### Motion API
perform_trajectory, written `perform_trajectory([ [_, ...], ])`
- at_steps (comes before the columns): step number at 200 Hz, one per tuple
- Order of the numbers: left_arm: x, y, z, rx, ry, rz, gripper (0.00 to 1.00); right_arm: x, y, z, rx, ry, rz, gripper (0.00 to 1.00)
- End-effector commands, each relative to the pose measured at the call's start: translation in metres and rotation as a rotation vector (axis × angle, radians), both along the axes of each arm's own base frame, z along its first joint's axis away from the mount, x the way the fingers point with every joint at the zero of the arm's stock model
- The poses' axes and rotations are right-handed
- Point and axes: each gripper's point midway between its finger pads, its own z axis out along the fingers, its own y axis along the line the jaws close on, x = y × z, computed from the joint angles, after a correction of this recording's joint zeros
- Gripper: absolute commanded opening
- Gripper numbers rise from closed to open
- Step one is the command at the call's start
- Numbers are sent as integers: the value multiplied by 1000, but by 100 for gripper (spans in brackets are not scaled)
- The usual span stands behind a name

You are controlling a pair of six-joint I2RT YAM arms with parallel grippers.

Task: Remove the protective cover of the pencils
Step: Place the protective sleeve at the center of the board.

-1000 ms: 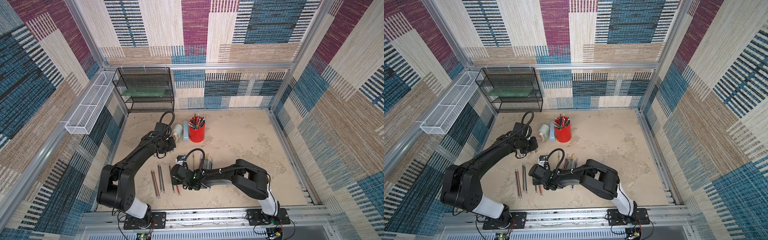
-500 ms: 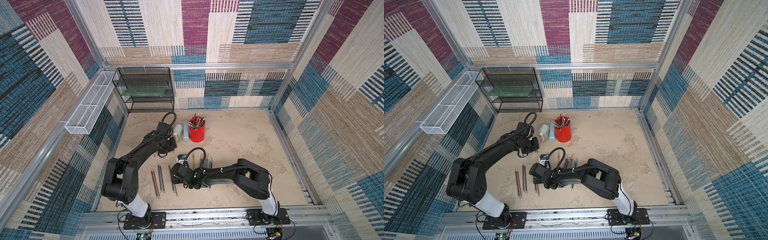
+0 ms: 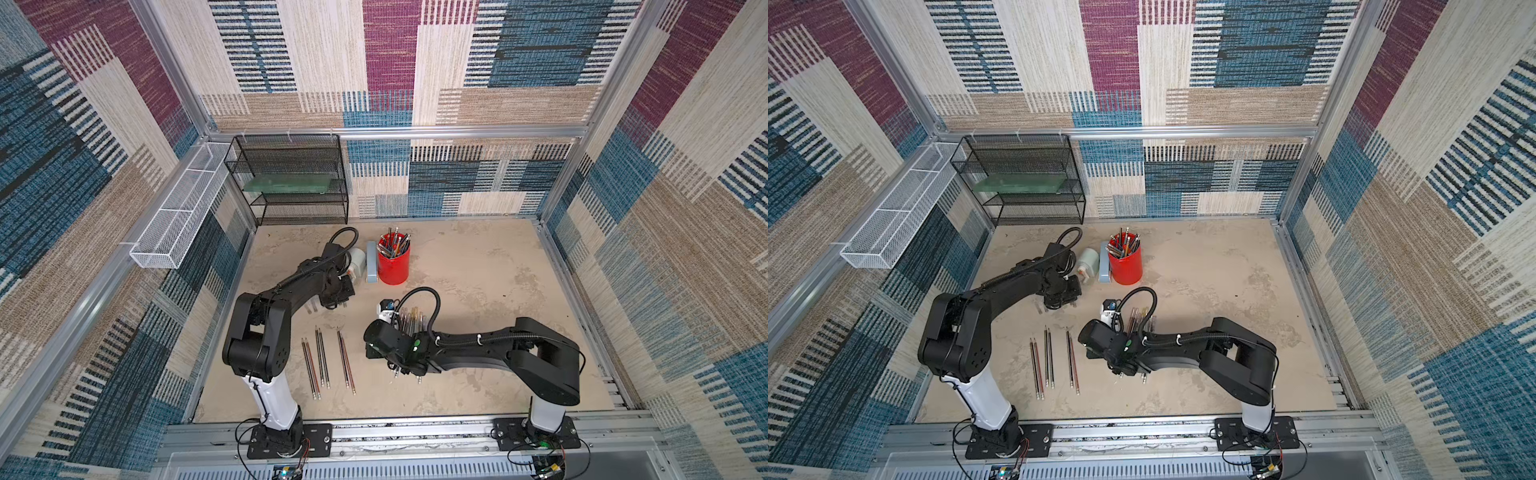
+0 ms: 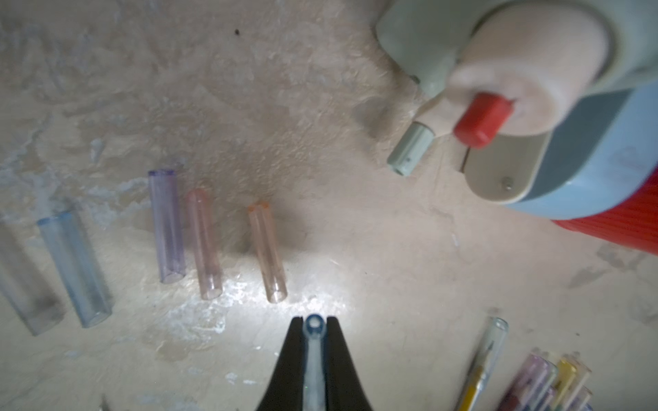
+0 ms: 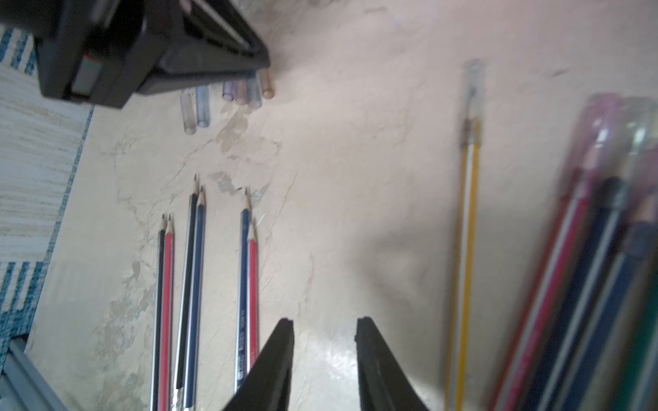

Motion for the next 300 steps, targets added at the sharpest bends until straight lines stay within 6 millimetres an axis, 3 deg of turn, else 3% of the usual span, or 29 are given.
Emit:
perform_trajectory([
  [1, -2, 10, -4, 51, 21, 34, 0, 7, -16, 5, -4, -24, -63, 36],
  [65, 8, 6, -18, 57, 59, 20, 0, 15, -41, 0, -33, -27, -120, 37],
  [161, 11, 8, -33, 83, 103, 28, 5, 19, -45, -6, -47, -17, -127, 38],
  [252, 11, 10, -28, 93, 102, 30, 18, 21, -44, -12, -60, -7, -128, 38],
  [300, 11, 11, -20, 98, 90, 31, 20, 21, -42, -16, -72, 1, -121, 38],
])
